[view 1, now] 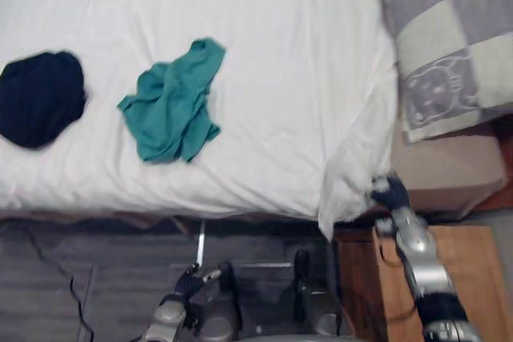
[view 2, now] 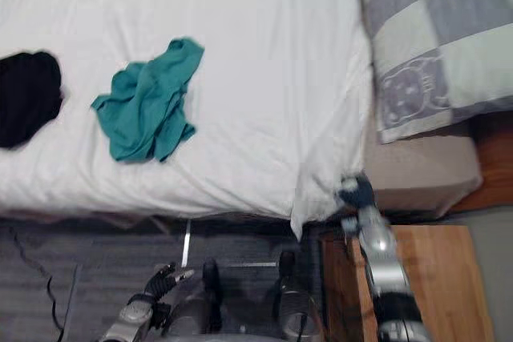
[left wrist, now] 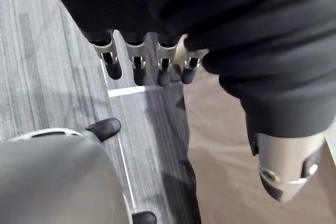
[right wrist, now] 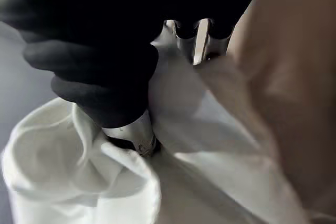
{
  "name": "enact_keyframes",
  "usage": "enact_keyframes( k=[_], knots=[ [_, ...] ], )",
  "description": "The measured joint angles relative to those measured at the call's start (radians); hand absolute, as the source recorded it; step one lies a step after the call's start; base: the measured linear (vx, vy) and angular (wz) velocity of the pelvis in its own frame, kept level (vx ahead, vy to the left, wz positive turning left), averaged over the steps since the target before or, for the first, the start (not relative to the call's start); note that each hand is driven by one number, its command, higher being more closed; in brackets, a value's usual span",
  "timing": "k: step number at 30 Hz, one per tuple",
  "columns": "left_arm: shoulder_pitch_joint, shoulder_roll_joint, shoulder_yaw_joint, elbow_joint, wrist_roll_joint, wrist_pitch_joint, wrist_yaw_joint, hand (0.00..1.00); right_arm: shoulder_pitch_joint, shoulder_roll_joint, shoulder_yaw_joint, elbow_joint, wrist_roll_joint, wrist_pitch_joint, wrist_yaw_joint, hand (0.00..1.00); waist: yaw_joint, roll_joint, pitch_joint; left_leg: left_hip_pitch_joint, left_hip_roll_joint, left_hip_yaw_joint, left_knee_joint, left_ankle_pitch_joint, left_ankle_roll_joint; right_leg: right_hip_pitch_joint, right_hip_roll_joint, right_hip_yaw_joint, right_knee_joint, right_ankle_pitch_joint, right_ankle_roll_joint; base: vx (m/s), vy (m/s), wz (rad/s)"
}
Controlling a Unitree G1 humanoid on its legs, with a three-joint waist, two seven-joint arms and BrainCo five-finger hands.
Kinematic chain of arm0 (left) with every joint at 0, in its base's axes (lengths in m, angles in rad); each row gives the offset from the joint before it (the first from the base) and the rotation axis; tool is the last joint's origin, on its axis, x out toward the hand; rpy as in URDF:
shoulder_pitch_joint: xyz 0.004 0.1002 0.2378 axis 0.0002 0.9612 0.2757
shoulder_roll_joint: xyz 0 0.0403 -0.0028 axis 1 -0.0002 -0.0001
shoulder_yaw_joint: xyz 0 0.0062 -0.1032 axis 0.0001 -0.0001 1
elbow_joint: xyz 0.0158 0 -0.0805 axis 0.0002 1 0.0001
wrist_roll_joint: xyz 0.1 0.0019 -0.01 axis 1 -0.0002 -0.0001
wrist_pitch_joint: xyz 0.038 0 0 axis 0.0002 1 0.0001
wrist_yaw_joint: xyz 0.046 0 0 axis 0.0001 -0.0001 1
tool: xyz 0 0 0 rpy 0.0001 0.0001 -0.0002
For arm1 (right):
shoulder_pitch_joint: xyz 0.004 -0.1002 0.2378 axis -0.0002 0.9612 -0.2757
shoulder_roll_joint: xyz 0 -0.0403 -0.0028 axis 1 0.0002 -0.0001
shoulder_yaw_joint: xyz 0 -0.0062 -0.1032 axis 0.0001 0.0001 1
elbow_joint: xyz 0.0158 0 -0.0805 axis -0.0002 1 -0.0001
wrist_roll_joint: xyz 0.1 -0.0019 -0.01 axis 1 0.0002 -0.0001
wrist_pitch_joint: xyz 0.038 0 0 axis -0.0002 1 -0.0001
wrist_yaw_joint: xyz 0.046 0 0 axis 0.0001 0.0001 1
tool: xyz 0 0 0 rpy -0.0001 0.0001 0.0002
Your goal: Tidy the bed and pick cloth on bed and put in laundry
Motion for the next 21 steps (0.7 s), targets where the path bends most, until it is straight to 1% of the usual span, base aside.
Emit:
enact_keyframes(
  k=[2,4,5,7,8,11,12,13,14,15,17,18,19,21],
  knots=[
    [0.009,-0.007,0.003,0.022,0.013,0.008,0.001,0.0,0.079,0.044,-0.056,-0.009,0.041,0.005,-0.019,0.0,-0.011,-0.008,-0.043,0.036,0.007,0.032,-0.001,-0.019,-0.006,0.028,0.009,0.025,-0.012,-0.001,0.0,0.07,0.0,-0.47],
    [0.019,-0.024,0.01,0.024,0.02,0.008,0.001,0.0,0.164,0.084,-0.108,0.006,0.047,0.012,-0.053,0.0,-0.028,-0.005,-0.079,0.06,0.01,0.047,-0.01,-0.029,-0.008,0.045,0.014,0.035,-0.016,-0.009,0.002,0.04,0.002,-0.26],
    [0.03,-0.036,0.027,0.025,0.021,0.009,0.001,0.0,0.201,0.105,-0.139,0.022,0.032,0.012,-0.092,0.0,-0.035,-0.001,-0.096,0.071,0.01,0.054,-0.022,-0.029,-0.008,0.048,0.015,0.039,-0.016,-0.012,0.004,0.06,0.004,-0.15],
    [0.05,-0.04,0.038,0.026,0.024,0.011,-0.001,0.0,0.251,0.126,-0.208,0.028,-0.015,0.01,-0.18,0.0,-0.056,0.003,-0.101,0.096,0.009,0.07,-0.034,-0.03,-0.009,0.058,0.017,0.054,-0.017,-0.013,0.006,0.05,0.019,-0.28],
    [0.058,-0.036,0.047,0.028,0.024,0.016,-0.001,0.0,0.273,0.126,-0.277,0.028,-0.039,0.01,-0.257,0.0,-0.057,0.005,-0.105,0.111,0.009,0.091,-0.034,-0.037,-0.008,0.061,0.018,0.073,-0.016,-0.013,0.007,0.01,0.025,-0.32],
    [0.071,-0.032,0.065,0.028,0.023,0.02,-0.002,0.0,0.262,0.119,-0.39,0.011,-0.073,0.01,-0.367,0.0,-0.058,0.006,-0.115,0.121,0.01,0.103,-0.035,-0.041,-0.008,0.063,0.017,0.087,-0.012,-0.015,0.009,-0.01,0.013,-0.18],
    [0.08,-0.027,0.068,0.031,0.022,0.021,-0.002,0.0,0.26,0.106,-0.433,-0.025,-0.086,0.01,-0.416,0.0,-0.059,0.006,-0.124,0.123,0.008,0.103,-0.036,-0.041,-0.007,0.064,0.016,0.086,-0.011,-0.016,0.01,0.0,0.0,0.0],
    [0.088,-0.02,0.069,0.033,0.022,0.023,-0.002,0.0,0.251,0.085,-0.454,-0.07,-0.107,0.009,-0.445,0.0,-0.059,0.006,-0.125,0.132,0.007,0.103,-0.039,-0.041,-0.007,0.072,0.015,0.086,-0.011,-0.016,0.01,0.0,0.0,0.0],
    [0.097,-0.015,0.069,0.033,0.022,0.025,-0.003,0.0,0.242,0.066,-0.458,-0.101,-0.117,0.006,-0.458,0.0,-0.06,0.005,-0.126,0.141,0.007,0.104,-0.042,-0.041,-0.007,0.077,0.016,0.086,-0.011,-0.016,0.011,0.0,0.0,0.0],
    [0.115,-0.01,0.069,0.033,0.022,0.029,-0.003,0.0,0.222,0.029,-0.458,-0.141,-0.129,-0.006,-0.461,1.0,-0.06,0.005,-0.141,0.145,0.006,0.104,-0.052,-0.041,-0.007,0.078,0.016,0.086,-0.011,-0.017,0.011,0.0,0.0,0.0],
    [0.134,-0.007,0.069,0.035,0.021,0.033,-0.004,0.0,0.156,-0.034,-0.45,-0.181,-0.13,-0.029,-0.445,1.0,-0.056,0.002,-0.153,0.147,0.004,0.099,-0.054,-0.041,-0.007,0.081,0.013,0.085,-0.011,-0.017,0.012,-0.02,0.001,0.04],
    [0.139,-0.003,0.067,0.039,0.021,0.036,-0.005,0.0,0.105,-0.074,-0.433,-0.186,-0.129,-0.029,-0.427,1.0,-0.054,0.0,-0.154,0.148,0.002,0.094,-0.056,-0.041,-0.008,0.085,0.01,0.079,-0.011,-0.019,0.014,-0.05,0.001,0.16],
    [0.142,-0.001,0.063,0.042,0.021,0.037,-0.005,0.0,0.05,-0.125,-0.39,-0.186,-0.123,-0.028,-0.392,1.0,-0.053,-0.001,-0.154,0.148,0.0,0.086,-0.06,-0.042,-0.011,0.091,0.007,0.068,-0.012,-0.022,0.016,-0.05,0.0,0.22],
    [0.145,0.0,0.058,0.042,0.02,0.044,-0.006,0.0,-0.021,-0.19,-0.298,-0.188,-0.099,-0.023,-0.328,1.0,-0.047,-0.001,-0.154,0.145,-0.009,0.072,-0.06,-0.043,-0.012,0.095,0.002,0.055,-0.012,-0.028,0.015,-0.04,0.002,0.25]
  ],
)
